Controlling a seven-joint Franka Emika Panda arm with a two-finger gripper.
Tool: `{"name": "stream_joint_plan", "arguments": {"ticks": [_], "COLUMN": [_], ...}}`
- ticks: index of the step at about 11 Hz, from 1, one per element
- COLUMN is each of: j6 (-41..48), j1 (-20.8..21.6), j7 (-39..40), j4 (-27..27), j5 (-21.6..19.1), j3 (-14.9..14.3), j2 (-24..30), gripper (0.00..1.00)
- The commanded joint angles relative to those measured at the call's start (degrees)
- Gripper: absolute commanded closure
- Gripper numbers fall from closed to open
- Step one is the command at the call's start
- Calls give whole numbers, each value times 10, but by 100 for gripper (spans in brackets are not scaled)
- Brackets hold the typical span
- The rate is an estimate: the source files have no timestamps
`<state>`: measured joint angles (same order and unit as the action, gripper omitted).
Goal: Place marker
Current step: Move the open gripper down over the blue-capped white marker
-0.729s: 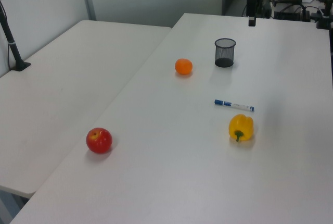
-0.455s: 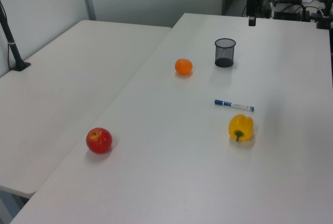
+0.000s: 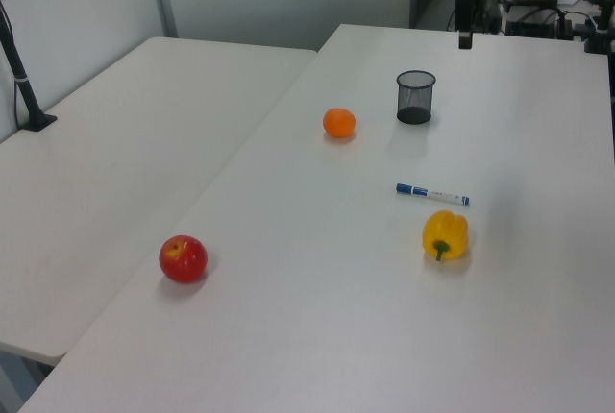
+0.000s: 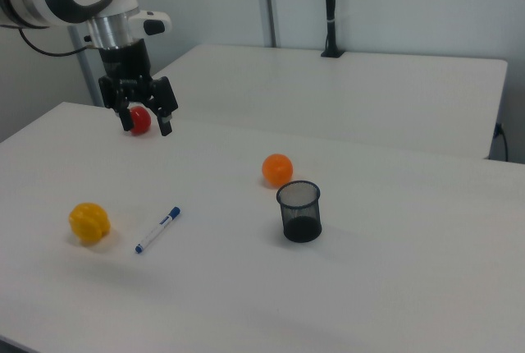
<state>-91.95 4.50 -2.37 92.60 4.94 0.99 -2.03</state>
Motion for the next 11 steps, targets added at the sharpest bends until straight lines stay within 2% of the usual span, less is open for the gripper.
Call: {"name": "stream_joint_plan", "arguments": {"ticks": [1, 4, 6, 9, 11], "j6": [-17, -41, -88, -134, -188], "j1": [32, 34, 34, 35, 36], "j7": [-52, -54, -54, -58, -99], "j4": [19, 34, 58, 64, 82], "j5": [-9, -9, -9, -9, -6], "j3": [1, 9, 10, 23, 39], "j2": [1, -12, -22, -70, -111], "gripper": [0, 0, 0, 0, 0]}}
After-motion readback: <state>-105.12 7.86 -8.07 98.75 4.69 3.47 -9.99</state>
